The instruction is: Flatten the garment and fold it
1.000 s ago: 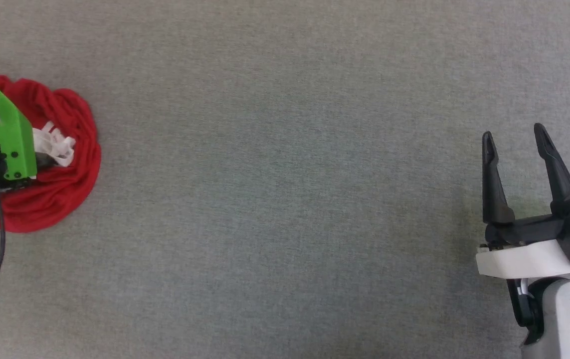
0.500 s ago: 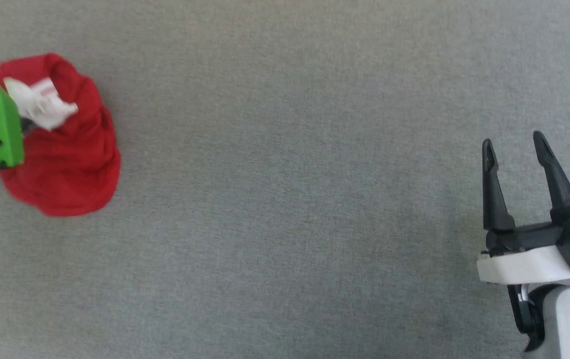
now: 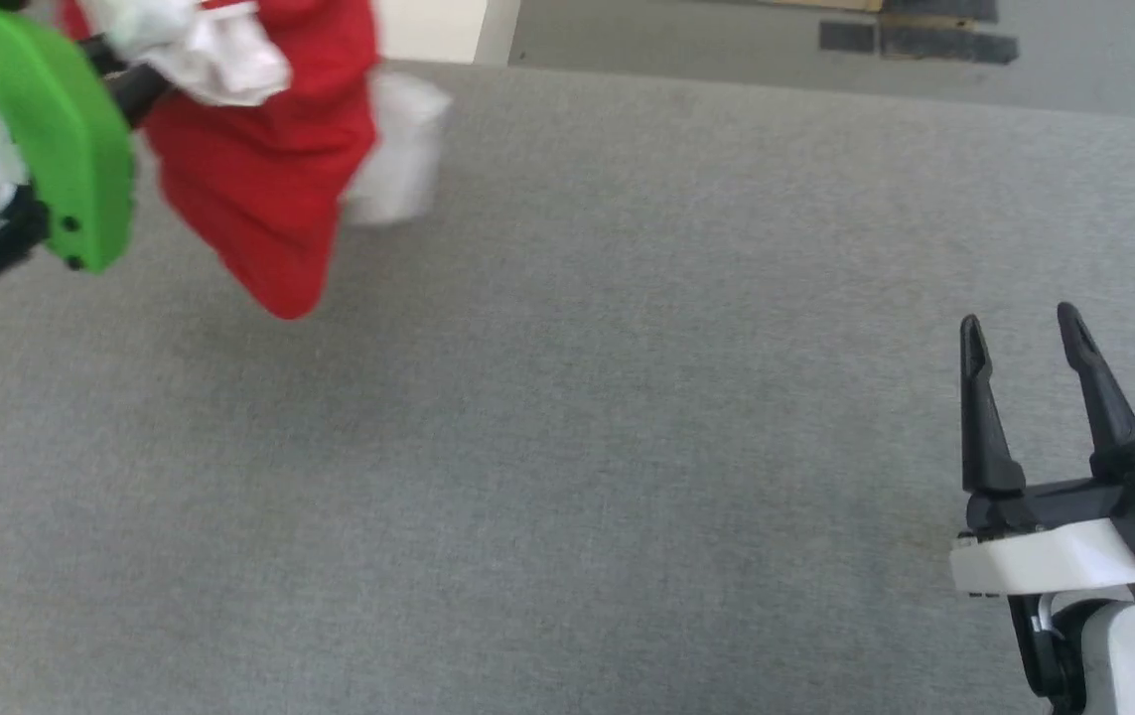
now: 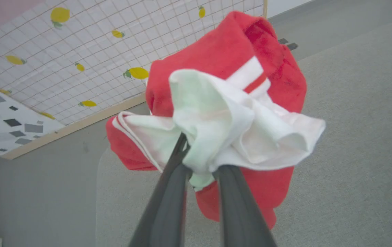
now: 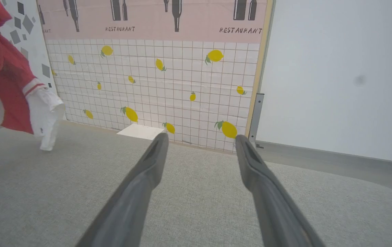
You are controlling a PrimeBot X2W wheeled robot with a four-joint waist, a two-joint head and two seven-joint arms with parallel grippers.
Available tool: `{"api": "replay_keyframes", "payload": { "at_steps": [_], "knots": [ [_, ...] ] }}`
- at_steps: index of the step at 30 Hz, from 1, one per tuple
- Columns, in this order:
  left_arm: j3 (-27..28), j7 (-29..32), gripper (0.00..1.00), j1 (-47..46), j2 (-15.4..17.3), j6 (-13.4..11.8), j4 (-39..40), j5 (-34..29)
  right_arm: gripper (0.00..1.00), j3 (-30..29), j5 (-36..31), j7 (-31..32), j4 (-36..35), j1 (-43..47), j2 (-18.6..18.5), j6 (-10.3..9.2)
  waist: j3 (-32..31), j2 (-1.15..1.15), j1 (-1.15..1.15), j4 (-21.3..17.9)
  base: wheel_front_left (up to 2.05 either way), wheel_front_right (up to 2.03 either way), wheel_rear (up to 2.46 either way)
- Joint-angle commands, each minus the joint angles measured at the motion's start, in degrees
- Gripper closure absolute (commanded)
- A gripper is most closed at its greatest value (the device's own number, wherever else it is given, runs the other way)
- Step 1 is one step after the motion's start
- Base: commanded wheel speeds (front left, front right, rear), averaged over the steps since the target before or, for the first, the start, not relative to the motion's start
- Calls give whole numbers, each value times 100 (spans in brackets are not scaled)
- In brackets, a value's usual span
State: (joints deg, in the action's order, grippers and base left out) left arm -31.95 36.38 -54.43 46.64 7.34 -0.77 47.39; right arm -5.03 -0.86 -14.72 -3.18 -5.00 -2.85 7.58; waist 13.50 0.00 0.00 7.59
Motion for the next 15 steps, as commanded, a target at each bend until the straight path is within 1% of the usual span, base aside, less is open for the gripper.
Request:
{"api": "replay_keyframes", "payload": {
  "at_steps": [1,5,8,12,15],
  "knots": [
    [-99,-47,100,-145,-100,14,156,-36,0,7,59,-28,22,94,-3,-9,-262,0,0,-316,0,0,0],
    [-486,-80,100,-331,-271,14,536,-119,0,20,129,-28,29,158,-3,-9,-404,0,0,-675,0,0,0],
    [-806,-156,100,-384,-499,14,695,-115,0,-2,153,-28,21,199,-3,-9,-463,0,0,-945,0,0,0],
    [-1312,-243,100,-391,-802,14,736,-106,0,-57,187,-28,21,227,-3,-9,-481,0,0,-1255,0,0,0],
    [-1750,-244,100,-334,-1013,14,595,-64,0,-50,208,-28,33,224,-3,-9,-457,0,0,-1438,0,0,0]
  ]
}}
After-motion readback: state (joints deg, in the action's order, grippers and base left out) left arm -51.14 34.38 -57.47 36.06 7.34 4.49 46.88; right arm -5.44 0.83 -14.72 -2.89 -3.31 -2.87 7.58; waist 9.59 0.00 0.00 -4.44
